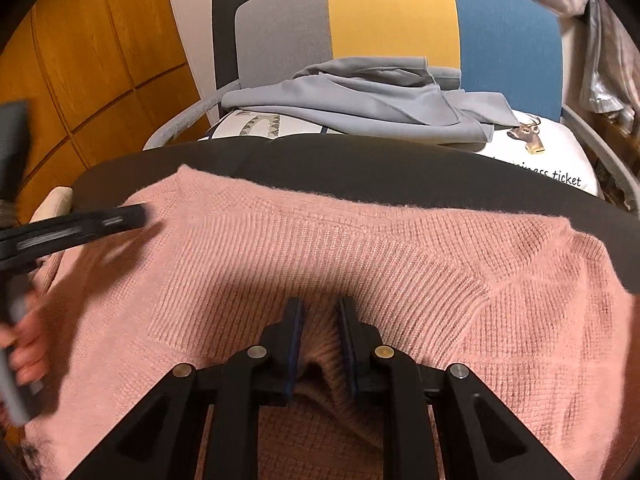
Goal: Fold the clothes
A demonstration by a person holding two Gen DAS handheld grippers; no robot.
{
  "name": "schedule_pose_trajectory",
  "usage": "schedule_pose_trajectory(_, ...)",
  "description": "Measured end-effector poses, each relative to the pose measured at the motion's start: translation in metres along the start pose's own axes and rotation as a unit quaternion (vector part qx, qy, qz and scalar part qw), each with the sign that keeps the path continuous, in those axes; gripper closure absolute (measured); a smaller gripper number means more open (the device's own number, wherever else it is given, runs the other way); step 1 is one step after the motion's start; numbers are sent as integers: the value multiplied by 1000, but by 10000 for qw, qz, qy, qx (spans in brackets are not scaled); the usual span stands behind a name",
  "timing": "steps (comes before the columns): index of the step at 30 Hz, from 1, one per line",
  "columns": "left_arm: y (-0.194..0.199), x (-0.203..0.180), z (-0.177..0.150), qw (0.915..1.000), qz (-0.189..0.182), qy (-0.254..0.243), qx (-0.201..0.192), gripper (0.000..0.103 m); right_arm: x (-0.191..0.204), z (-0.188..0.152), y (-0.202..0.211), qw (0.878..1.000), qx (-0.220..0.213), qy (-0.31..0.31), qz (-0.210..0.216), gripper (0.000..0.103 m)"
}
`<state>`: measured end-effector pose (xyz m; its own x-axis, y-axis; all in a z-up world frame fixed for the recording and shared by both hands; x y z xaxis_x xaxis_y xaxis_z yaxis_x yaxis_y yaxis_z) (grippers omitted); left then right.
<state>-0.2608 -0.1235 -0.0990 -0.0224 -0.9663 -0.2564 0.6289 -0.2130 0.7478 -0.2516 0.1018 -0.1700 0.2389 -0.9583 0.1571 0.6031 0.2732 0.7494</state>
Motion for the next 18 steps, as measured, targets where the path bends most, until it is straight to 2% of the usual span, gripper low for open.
schedule_pose_trajectory(3,36,26,-33,9998,137,105,83,82,6,4,5,9989,116,268,-363,80)
schedule_pose_trajectory(5,63,49,-59,9994,298,83,155,82,22,4,21,9993,71,278,-222,73)
schedule_pose_trajectory(7,86,64,-74,9989,454,-91,20,82,42,-1,40,9996,43,293,7,59)
schedule_pose_trajectory(10,123,92,-102,9969,669,-414,-97,78,73,-28,59,9985,209,441,265,56)
schedule_pose_trajectory(14,150,132,-139,9942,936,-528,103,78,93,-73,66,9969,576,380,385,56)
schedule_pose_trajectory(17,163,141,-164,9941,785,-731,169,78,101,-97,64,9966,691,308,338,51)
schedule_pose_trajectory(18,165,138,-172,9925,763,-934,200,78,102,-100,63,9969,657,334,267,49)
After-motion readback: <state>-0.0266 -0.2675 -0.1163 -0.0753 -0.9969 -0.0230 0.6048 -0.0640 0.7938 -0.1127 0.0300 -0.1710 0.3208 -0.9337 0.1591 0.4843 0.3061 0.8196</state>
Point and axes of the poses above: each gripper's, at about its wrist camera, not at the fingertips, and y roughly against the way its jaws point, x to its left, z to its top, the point moved 8 cm from there along -y, roughly the way its jaws point, and after that the axes turned 3 degrees about -y, right-handed, at the moved point
